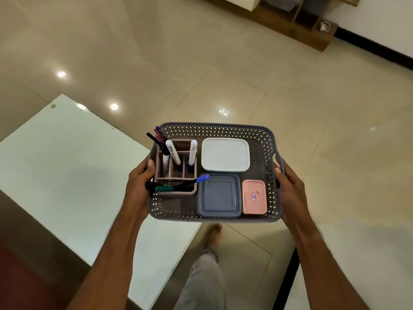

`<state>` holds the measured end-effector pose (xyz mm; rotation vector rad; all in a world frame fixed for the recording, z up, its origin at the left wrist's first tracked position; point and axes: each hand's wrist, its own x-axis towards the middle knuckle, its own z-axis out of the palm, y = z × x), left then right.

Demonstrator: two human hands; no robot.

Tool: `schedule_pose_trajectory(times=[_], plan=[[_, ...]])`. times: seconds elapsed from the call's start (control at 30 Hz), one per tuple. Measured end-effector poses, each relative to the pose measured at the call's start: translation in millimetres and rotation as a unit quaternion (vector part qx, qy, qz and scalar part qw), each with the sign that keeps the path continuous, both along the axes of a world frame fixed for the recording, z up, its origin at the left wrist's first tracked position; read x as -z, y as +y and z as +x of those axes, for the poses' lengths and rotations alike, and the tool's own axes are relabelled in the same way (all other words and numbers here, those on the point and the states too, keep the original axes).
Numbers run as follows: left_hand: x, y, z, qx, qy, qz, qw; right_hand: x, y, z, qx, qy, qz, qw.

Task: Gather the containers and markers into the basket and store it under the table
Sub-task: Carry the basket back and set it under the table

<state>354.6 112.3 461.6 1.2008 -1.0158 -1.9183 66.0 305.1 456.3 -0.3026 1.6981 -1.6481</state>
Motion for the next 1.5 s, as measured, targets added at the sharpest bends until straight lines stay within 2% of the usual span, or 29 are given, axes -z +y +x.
schedule_pose_trajectory(times=[0.2, 0.57, 0.8, 1.17, 1.5], plan=[[5.6, -35.5, -52.4, -0.057, 0.003, 0.007, 0.998, -2.0, -62.8, -69.0, -0.035, 0.0, 0.012, 0.999], [-18.0, -93.4, -135.6, -0.166, 0.029, -0.008, 0.986, -31.3, -198.5, -184.3, -0.162, 0.031, 0.008, 0.986], [-13.8, -114.0, -166.4, -0.242, 0.017, -0.022, 0.97, -14.6, -280.9, -228.3, -0.26, 0.026, 0.0, 0.965], [0.0, -100.9, -214.1, -0.445, 0.012, 0.005, 0.896, -6.5, -404.6, -253.8, -0.441, 0.029, 0.016, 0.897], [33.0, -101.0, -215.9, -0.579, 0.031, 0.005, 0.815, 19.6, -500.1, -206.6, -0.574, 0.051, 0.039, 0.817]])
